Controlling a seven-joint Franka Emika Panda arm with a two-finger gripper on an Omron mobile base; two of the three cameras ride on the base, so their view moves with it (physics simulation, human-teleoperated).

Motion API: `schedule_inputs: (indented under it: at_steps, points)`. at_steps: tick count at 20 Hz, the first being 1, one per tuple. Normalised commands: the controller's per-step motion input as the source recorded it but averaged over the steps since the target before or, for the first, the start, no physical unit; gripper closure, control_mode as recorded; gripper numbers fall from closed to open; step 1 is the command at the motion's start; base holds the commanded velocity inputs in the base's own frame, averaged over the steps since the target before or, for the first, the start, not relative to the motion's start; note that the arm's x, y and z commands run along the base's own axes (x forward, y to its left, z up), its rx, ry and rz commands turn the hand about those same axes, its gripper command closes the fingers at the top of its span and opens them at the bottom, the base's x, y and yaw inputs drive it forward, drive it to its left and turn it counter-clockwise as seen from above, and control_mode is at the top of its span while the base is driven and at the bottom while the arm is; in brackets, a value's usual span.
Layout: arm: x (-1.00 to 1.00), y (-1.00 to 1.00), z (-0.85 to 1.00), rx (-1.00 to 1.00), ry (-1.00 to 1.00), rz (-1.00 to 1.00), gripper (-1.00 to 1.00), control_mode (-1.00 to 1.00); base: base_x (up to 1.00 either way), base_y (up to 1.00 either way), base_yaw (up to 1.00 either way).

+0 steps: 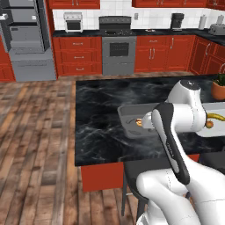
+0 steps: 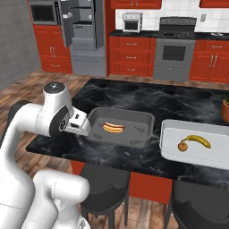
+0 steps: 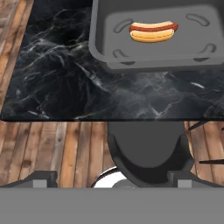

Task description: Place the cold items (apple and banana) from the fridge in one tupperware on the dining counter. Place the warm items (hot dog and kebab skewer) in the stove area in another tupperware.

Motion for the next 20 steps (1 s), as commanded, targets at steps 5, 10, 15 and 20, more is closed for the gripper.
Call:
schedule_inputs:
  at_steps: [5, 10, 15, 20]
  points:
    - [-0.61, -0.02, 0.02, 0.0, -0.21, -0.08, -1.0, -1.0, 0.0, 0.0, 0.0]
    - [-0.29, 0.19, 0.0, -0.04, -0.11, 0.0, -1.0, -1.0, 0.0, 0.0, 0.0]
    - [0.0, 0.0, 0.0, 0.0, 0.0, 0.0, -1.0, 1.0, 0.0, 0.99, -0.01]
    - [0.0, 0.0, 0.0, 0.0, 0.0, 0.0, -1.0, 1.0, 0.0, 1.0, -0.01]
